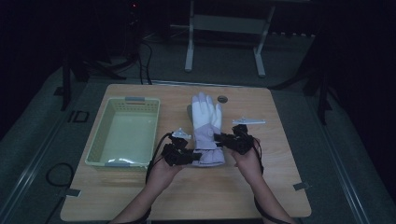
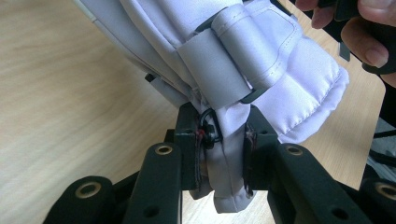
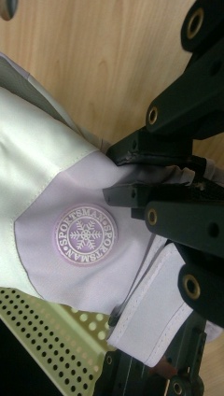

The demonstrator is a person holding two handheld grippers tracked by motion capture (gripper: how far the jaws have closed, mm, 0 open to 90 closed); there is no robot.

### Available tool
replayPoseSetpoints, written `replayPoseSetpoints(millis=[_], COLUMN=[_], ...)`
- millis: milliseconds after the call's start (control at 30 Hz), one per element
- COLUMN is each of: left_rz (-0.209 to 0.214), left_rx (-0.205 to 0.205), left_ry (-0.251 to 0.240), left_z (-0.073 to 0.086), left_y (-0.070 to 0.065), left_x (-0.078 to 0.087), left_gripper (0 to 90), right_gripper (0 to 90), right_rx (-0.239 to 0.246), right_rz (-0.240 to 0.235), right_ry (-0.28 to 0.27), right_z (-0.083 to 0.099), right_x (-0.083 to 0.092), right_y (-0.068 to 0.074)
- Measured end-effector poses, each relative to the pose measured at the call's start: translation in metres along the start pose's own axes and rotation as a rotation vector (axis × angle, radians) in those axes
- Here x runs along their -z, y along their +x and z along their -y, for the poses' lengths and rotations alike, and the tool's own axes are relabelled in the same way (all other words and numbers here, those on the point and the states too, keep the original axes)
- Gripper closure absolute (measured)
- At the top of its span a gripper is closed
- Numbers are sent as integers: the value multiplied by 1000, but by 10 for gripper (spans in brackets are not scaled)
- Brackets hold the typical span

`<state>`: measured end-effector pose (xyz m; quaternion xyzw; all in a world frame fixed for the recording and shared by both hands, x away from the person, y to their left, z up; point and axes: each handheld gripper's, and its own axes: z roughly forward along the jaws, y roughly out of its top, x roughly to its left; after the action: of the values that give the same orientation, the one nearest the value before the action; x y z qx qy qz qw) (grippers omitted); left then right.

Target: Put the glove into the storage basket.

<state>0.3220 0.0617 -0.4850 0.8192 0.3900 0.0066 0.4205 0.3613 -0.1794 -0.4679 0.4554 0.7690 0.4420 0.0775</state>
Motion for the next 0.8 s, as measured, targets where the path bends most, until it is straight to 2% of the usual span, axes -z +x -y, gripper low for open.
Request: replayPoseSetpoints(millis=[367,800], left_rz=[-6,-40], left_rx=[-14,-23], left_ry=[4,15], left_z=[-5,-3], left_y=[12,30], left_x=[28,64], left_gripper=[728,729], right_gripper=[805,806], right_rx=[22,47], right_rz=[-3,-25], right_ry=[-9,-17], right_z=[-20,-39], right_x=[-7,-25], right_y=[23,54])
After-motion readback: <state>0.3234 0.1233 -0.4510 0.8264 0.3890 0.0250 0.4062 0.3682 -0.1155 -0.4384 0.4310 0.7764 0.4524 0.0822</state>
